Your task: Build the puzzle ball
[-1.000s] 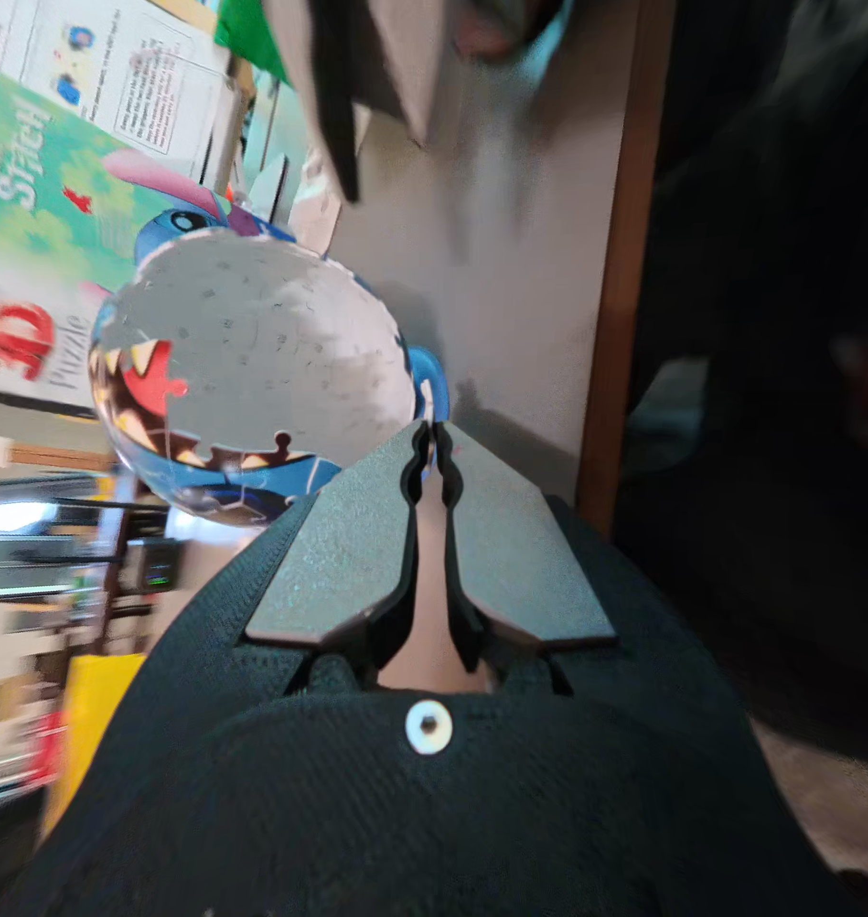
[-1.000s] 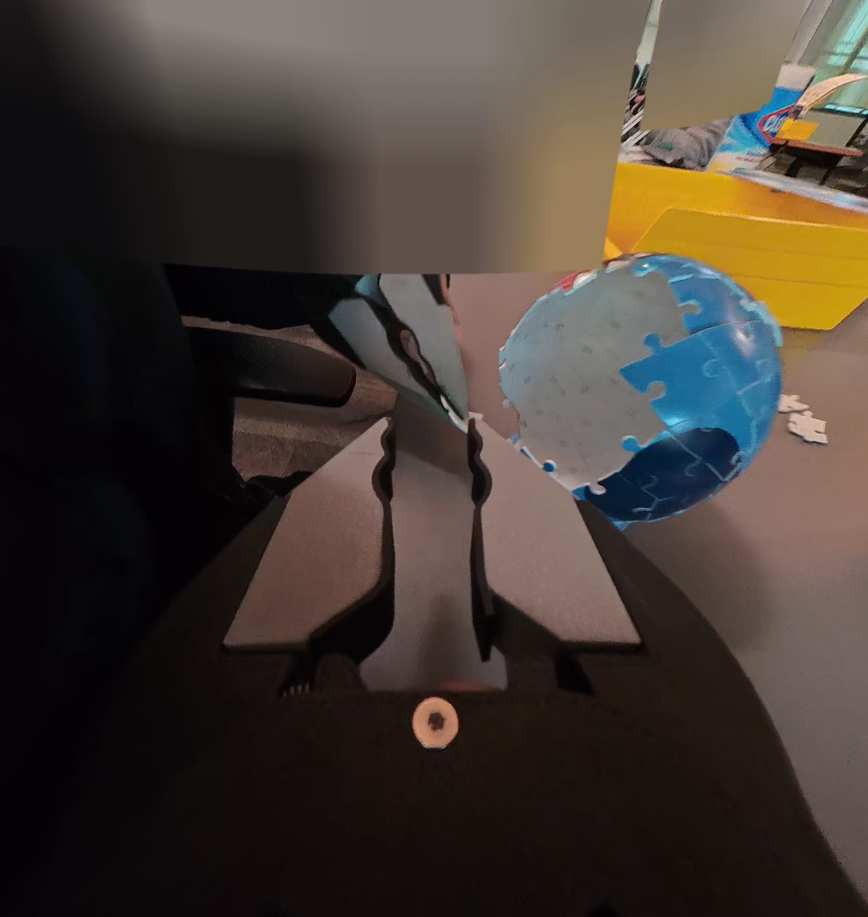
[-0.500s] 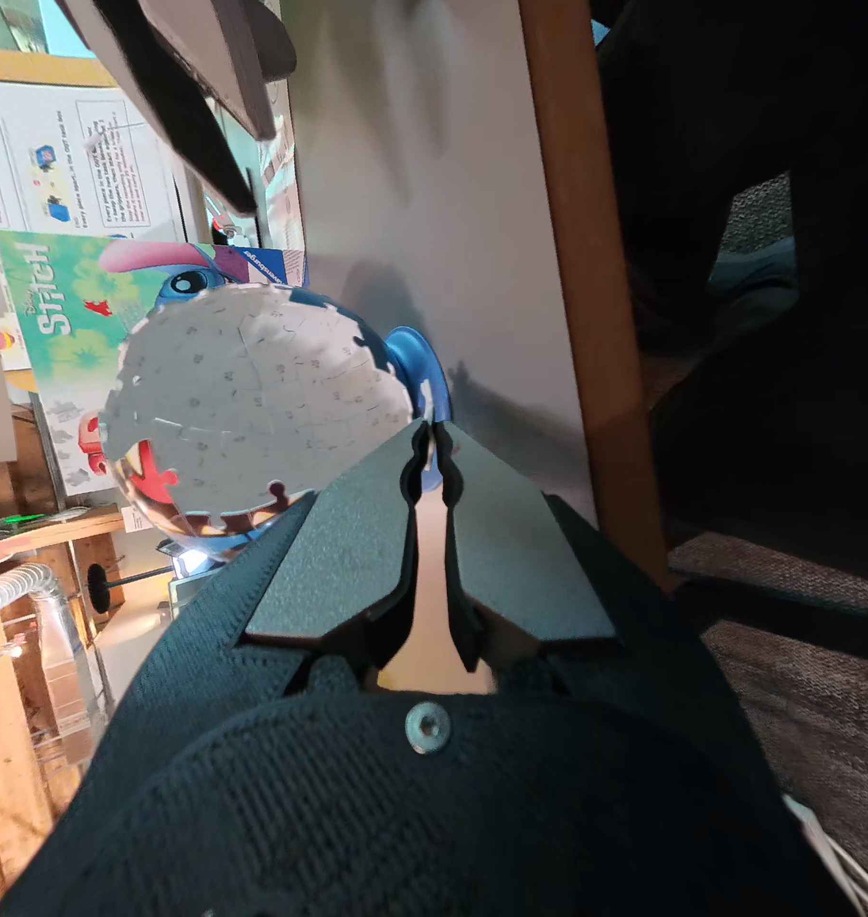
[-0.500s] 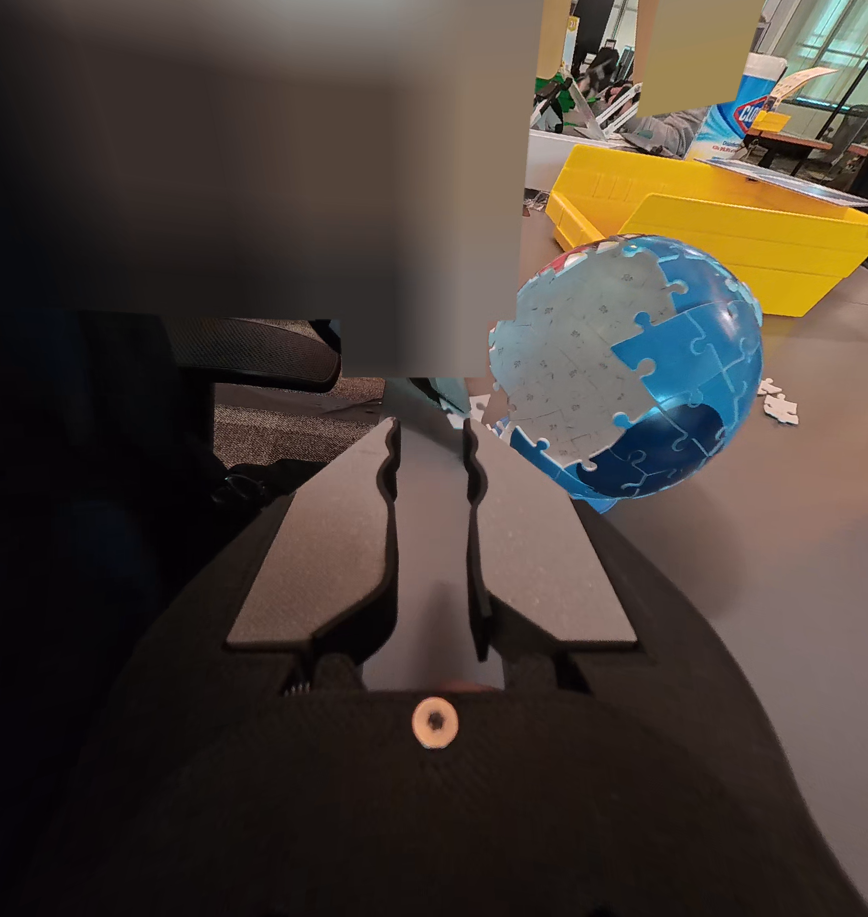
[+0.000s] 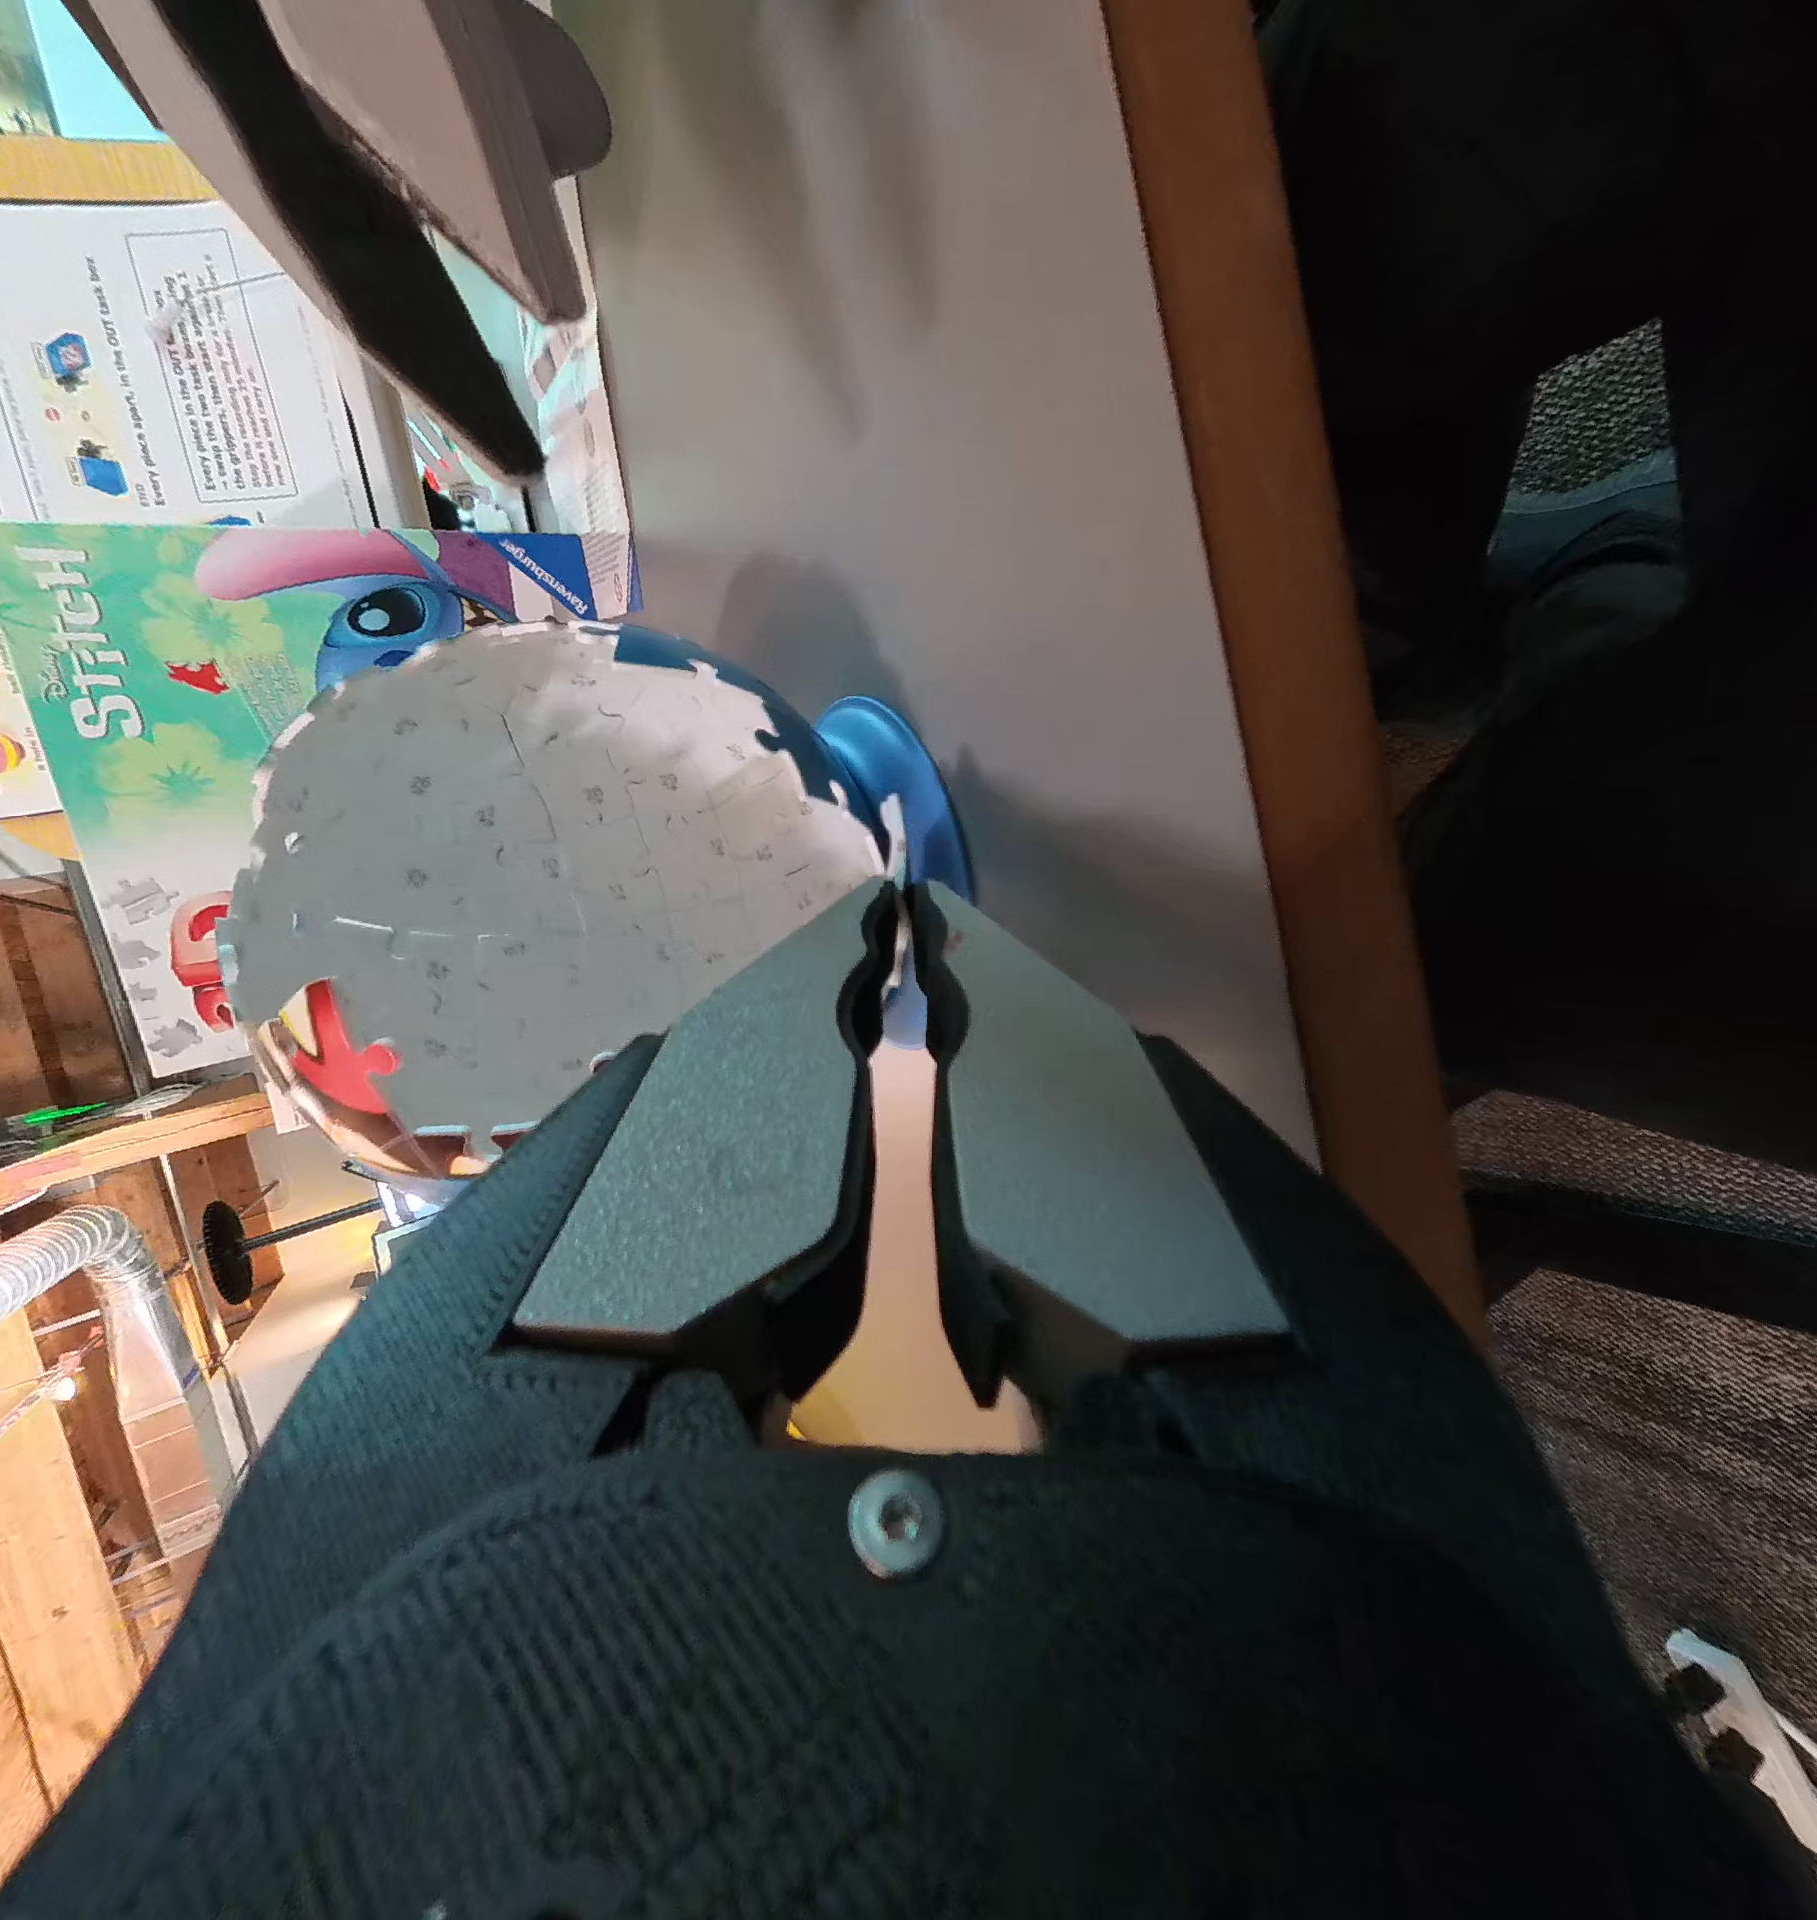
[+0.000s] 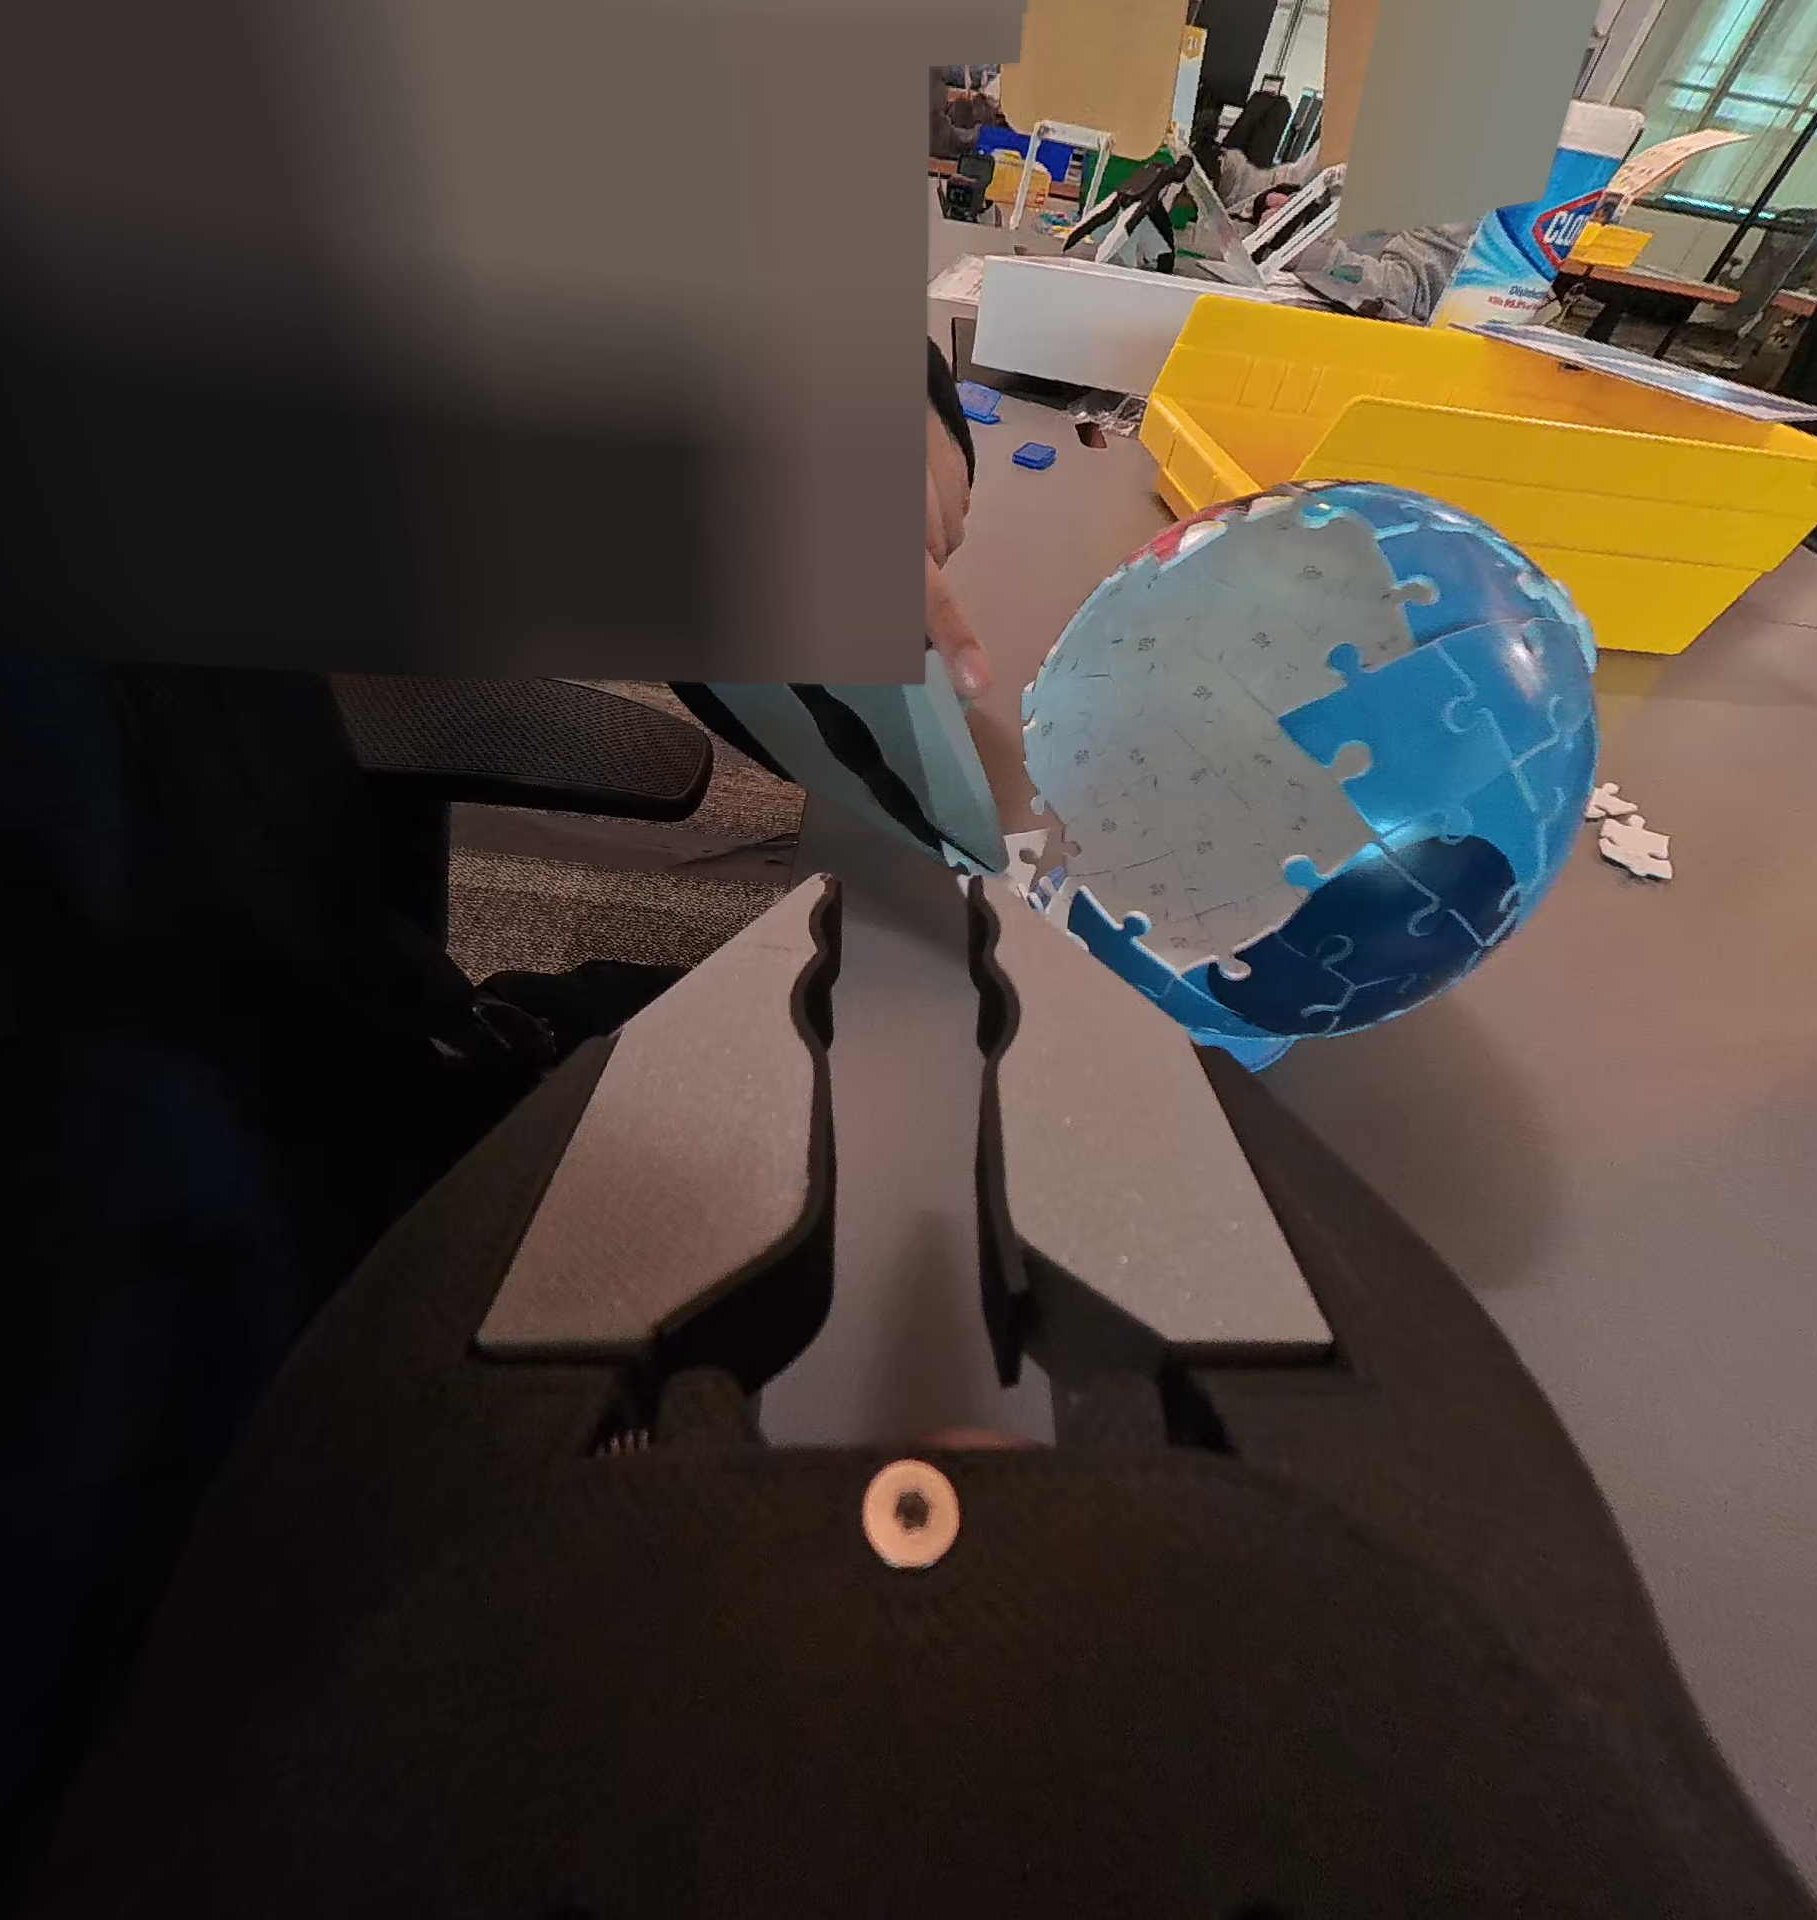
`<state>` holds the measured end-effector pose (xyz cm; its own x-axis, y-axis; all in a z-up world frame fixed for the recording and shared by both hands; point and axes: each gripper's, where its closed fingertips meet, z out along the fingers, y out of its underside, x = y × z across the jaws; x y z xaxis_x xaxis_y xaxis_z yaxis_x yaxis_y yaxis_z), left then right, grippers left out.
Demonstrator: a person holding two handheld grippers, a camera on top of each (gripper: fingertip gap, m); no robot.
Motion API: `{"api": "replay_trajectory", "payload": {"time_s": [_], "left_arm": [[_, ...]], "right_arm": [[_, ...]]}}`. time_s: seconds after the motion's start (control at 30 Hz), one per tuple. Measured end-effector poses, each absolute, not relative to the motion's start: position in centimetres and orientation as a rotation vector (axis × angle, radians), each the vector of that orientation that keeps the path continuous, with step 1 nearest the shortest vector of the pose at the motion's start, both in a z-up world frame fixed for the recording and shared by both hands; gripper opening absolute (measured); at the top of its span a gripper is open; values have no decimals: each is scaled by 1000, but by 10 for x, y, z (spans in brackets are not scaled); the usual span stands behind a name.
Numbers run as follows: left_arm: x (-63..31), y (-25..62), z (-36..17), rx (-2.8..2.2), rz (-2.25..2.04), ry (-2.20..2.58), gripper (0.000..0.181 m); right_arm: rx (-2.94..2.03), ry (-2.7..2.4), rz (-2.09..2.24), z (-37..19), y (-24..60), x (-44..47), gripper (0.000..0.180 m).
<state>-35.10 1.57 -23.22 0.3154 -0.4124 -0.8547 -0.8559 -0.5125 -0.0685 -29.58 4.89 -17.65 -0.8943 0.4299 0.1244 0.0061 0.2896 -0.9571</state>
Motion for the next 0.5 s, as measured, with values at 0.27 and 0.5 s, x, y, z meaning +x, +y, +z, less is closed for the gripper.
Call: {"api": "replay_trajectory", "payload": {"time_s": [0.27,0.5], "left_arm": [[-355,16,-231,-2069,1127,1097,1],[-357,15,-227,-2075,1142,1072,1]], "right_arm": [[-391,-2206,1641,-176,49,-295,21],[-389,-2208,1642,-176,49,-294,21]]}}
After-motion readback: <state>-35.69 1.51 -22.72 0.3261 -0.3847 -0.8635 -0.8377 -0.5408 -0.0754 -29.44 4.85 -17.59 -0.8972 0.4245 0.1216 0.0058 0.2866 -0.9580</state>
